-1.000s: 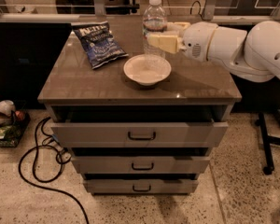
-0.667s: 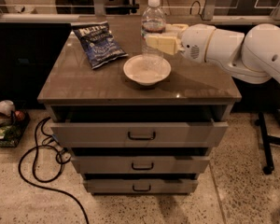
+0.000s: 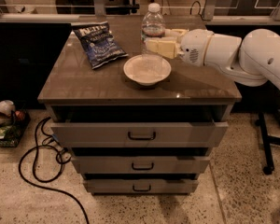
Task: Place water bottle into paper bowl
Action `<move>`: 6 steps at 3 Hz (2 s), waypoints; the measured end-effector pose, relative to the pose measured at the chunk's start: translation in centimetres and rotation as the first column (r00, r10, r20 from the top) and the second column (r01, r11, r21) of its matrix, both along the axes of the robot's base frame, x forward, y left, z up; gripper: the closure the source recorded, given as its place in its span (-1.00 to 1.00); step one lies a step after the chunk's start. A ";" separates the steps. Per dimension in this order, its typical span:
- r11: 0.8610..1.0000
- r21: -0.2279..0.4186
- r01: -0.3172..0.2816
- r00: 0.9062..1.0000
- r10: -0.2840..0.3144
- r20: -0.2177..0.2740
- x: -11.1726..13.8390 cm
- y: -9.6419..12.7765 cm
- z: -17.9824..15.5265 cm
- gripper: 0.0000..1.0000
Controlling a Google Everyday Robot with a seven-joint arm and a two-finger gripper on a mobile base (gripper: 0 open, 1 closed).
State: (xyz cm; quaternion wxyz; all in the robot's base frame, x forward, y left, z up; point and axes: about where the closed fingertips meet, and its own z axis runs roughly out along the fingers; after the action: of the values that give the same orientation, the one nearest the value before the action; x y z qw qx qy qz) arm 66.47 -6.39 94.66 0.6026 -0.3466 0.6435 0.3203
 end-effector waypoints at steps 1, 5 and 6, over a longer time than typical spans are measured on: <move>1.000 0.007 -0.007 1.000 0.007 -0.021 0.4 0.0 -0.8 1.00; 0.996 0.055 -0.071 0.996 0.074 -0.046 0.1 1.4 -3.3 1.00; 0.996 0.055 -0.076 0.996 0.078 -0.046 0.0 1.7 -3.2 0.63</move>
Offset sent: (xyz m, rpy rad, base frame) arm 0.0088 -0.0034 -0.0279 0.0542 0.0580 0.0167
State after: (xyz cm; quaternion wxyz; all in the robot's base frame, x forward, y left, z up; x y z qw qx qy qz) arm 66.52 -4.66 91.44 0.5834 -0.3472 0.6351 0.3685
